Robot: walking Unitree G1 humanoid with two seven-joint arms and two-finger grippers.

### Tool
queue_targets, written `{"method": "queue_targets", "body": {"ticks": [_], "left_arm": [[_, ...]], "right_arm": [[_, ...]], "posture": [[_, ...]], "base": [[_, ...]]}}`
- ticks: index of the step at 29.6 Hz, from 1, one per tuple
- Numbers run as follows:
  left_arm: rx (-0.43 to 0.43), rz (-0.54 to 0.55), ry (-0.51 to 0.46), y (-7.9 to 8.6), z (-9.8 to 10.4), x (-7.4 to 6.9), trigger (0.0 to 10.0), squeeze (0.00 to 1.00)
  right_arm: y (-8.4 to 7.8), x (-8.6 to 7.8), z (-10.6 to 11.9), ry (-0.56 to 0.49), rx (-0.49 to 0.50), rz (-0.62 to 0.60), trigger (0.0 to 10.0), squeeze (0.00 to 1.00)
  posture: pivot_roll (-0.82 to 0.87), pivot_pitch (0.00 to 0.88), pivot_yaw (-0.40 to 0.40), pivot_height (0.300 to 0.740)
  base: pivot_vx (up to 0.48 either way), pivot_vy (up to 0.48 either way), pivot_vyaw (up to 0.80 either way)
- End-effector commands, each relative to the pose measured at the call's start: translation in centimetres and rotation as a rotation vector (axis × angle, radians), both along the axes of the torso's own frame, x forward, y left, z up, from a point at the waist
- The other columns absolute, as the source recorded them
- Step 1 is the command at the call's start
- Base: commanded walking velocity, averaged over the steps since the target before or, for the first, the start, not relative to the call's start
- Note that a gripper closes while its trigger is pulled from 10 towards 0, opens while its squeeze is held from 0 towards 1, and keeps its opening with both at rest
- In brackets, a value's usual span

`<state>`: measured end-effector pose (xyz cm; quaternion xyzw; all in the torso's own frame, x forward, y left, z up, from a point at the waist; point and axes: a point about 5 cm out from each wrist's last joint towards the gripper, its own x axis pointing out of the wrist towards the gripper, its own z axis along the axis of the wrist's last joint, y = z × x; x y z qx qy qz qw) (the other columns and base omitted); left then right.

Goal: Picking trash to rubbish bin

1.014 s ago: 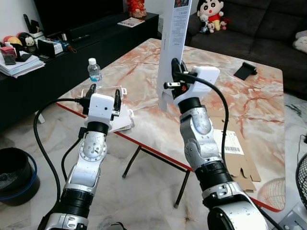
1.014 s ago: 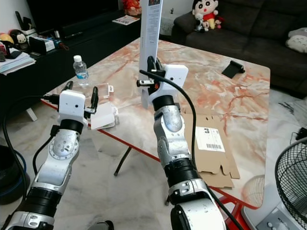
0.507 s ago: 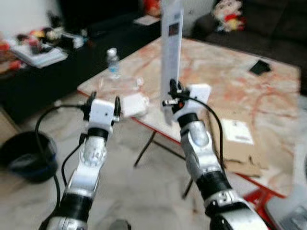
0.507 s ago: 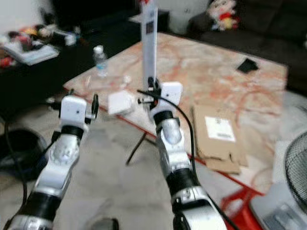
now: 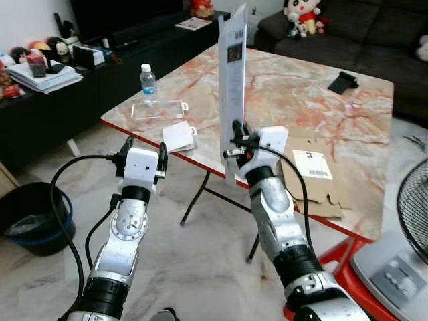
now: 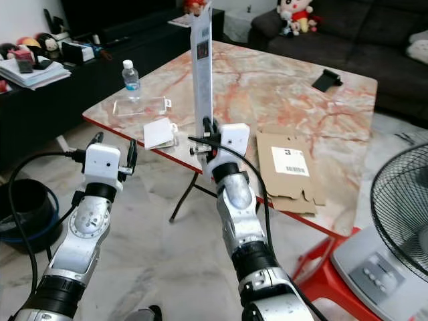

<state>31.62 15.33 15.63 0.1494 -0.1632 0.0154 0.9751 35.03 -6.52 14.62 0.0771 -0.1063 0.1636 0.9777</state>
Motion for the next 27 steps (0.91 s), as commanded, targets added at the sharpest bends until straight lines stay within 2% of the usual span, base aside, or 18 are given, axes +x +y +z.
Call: {"method": "queue_targets", "body": {"ticks": [1,5,15,22,25,26,27], "left_arm": [[0.013,0.008,0.013,0.1,-0.4,-0.1,10.0,0.0],[0.016,0.008,0.061,0.2,-1.8,-0.3,10.0,0.0],[0.019,0.014,0.089,0.5,-2.7,-0.4,10.0,0.0],[0.026,0.003,0.151,0.8,-4.4,-0.6,10.0,0.0],[0.031,0.004,0.222,1.3,-6.1,-1.0,10.0,0.0],[0.025,0.003,0.288,1.7,-7.6,-1.3,10.0,0.0],[0.022,0.003,0.311,1.8,-8.1,-1.4,10.0,0.0]], "right_arm": [[0.2,0.1,0.3,-0.014,-0.012,0.012,10.0,0.0],[-0.6,-1.2,-3.8,0.109,-0.069,0.029,10.0,0.0],[-1.1,-2.5,-6.9,0.209,-0.129,0.058,10.0,0.0],[-1.5,-3.2,-9.0,0.286,-0.176,0.066,10.0,0.0],[-2.1,-3.7,-10.4,0.353,-0.192,0.058,10.0,0.0],[-2.7,-4.1,-11.5,0.42,-0.18,0.036,10.0,0.0],[-3.0,-4.3,-11.9,0.447,-0.171,0.023,10.0,0.0]], "posture": [[0.13,0.135,-0.041,0.74],[0.12,0.135,-0.043,0.74],[0.12,0.134,-0.041,0.74],[0.12,0.13,-0.039,0.74],[0.12,0.131,-0.039,0.74],[0.12,0.129,-0.038,0.74],[0.12,0.129,-0.038,0.74]], "base": [[0.0,0.0,0.0],[0.0,0.0,0.0],[0.0,0.0,0.0],[0.0,0.0,0.0],[0.0,0.0,0.0],[0.0,0.0,0.0],[0.0,0.0,0.0]]}}
